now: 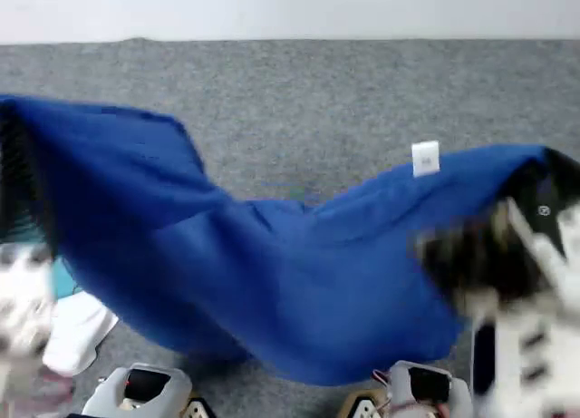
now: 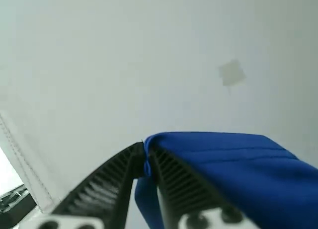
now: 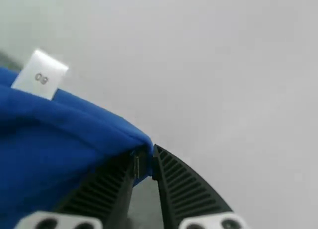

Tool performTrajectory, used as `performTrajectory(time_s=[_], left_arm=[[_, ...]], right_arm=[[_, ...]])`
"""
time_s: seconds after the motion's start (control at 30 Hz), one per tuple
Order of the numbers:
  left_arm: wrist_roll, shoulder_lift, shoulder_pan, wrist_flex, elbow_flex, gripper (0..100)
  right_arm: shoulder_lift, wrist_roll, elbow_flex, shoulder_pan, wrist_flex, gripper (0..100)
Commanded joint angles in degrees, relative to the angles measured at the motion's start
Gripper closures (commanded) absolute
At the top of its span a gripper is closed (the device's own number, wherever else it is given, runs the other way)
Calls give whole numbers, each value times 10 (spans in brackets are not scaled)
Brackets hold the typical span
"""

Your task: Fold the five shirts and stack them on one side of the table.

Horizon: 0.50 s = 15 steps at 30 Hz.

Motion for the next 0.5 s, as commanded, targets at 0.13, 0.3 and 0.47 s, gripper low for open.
performTrajectory(time_s=[0.13,0.3,0.47], left_arm=[[-6,6,3,-41,276,995],[-4,7,-36,-223,503,995],[-4,7,-58,-474,696,995]], right_arm=[[87,2,198,3,-64,988],[127,2,333,3,-211,988],[164,2,423,3,-368,988]])
